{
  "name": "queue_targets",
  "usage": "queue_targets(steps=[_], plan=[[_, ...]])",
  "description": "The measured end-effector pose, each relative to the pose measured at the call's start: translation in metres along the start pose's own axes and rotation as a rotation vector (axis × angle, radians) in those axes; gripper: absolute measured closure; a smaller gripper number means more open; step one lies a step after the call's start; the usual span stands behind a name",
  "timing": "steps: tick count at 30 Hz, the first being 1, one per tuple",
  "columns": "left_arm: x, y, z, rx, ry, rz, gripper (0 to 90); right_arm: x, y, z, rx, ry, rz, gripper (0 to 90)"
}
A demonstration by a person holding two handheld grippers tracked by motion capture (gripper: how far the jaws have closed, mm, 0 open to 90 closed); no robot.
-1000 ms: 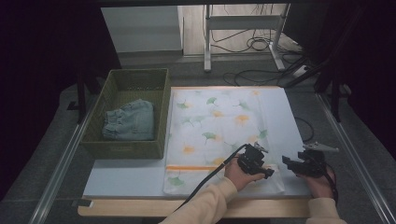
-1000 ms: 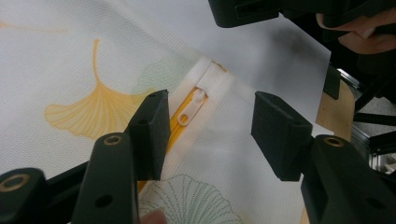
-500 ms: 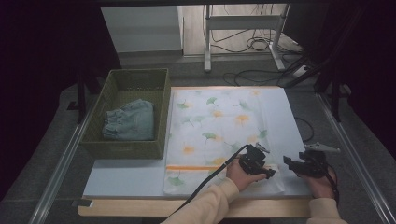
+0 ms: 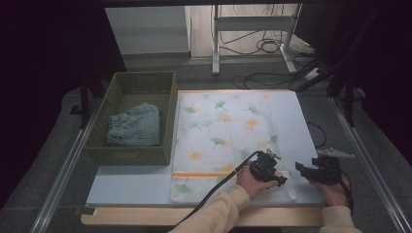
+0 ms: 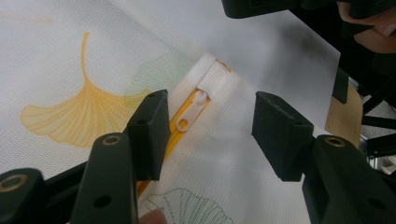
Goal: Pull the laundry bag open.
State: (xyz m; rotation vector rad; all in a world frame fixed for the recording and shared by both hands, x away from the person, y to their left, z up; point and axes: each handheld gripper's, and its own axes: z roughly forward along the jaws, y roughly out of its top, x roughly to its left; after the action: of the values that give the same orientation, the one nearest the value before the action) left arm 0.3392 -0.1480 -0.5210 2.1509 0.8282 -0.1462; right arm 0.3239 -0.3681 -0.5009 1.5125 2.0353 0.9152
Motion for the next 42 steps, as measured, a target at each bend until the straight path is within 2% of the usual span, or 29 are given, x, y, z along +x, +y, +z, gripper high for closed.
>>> queue_targets(steps=[14, 42], plan=[[-0.0018, 0.0002, 0.0002, -0.003, 0.008, -0.01, 45.9, 0.0009, 0.0002, 0.0011, 0.007, 0.0, -0.002, 29.6], [-0.0017, 0.0003, -0.0003, -0.003, -0.015, -0.016, 47.6, -0.0011, 0.0001, 0.001, 0.007, -0.009, 0.01, 29.3]])
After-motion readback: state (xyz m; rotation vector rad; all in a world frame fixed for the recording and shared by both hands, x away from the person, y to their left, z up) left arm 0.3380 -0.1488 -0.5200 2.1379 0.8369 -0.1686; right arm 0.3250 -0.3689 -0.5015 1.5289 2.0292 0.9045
